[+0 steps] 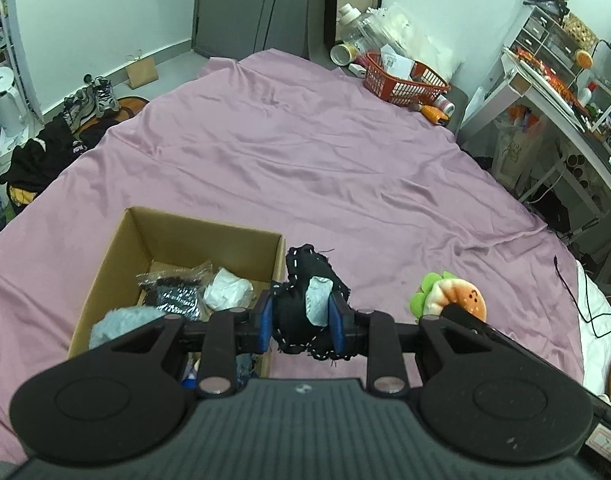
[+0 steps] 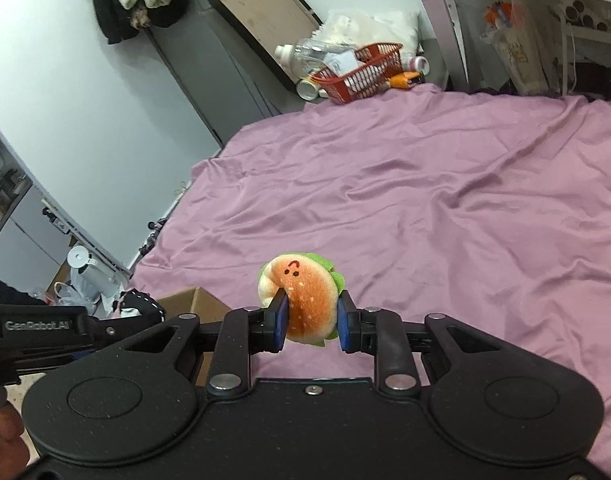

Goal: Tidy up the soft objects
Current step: 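Carry the black plush with the left gripper while the right carries the burger plush over the box, then open the left gripper dropping the black plush into the box while the right releases the burger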

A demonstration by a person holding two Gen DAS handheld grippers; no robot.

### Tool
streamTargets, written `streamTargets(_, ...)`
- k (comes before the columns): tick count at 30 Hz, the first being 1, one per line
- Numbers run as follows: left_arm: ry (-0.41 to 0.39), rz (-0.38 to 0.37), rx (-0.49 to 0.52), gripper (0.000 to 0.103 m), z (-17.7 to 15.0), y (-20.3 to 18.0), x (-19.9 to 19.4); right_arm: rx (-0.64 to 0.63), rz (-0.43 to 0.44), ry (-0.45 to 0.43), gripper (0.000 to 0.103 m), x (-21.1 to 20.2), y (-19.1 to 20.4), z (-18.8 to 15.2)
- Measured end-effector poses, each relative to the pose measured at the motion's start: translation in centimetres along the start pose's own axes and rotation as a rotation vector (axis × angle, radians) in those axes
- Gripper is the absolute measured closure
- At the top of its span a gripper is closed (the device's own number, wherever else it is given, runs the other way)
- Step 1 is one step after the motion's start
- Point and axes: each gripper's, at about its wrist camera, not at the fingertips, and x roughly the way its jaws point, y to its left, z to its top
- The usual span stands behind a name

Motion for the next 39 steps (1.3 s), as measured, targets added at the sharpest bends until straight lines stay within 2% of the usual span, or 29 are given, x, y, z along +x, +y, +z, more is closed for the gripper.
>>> streamTargets(13,0.007,0.028,-0.029,0.075,-2.0,3.0,-2.0,-0.12,0.081,-0.025,0.079,-2.2,3.5,-1.0)
streamTargets(20,0.027,0.023,-0.049,0.074,-2.6,4.8,-1.7,-0.15,0.085,-0.02,0.079,-2.0,5.0,-1.4)
streamTargets(31,0.121,0.001,-0.05,0.072,-3.8,7.2,0.4,-0.189,0.104,0.006,0.079,-0.9,7.7,-2.1)
streamTargets(34,0.154,-0.006,-0.063,0.066,-3.9,8.1,1.2,-0.19,0.11,0.033,0.079,-0.2,8.2,-2.4)
streamTargets(37,0.148,-0.007,-0.07,0.056,-3.5,9.0,1.3,-0.199,0.108,0.047,0.079,0.4,8.7,-2.7)
streamTargets(39,0.135,-0.007,-0.076,0.056,-3.2,9.5,1.2,-0.196,0.11,0.055,0.079,0.7,9.0,-2.9)
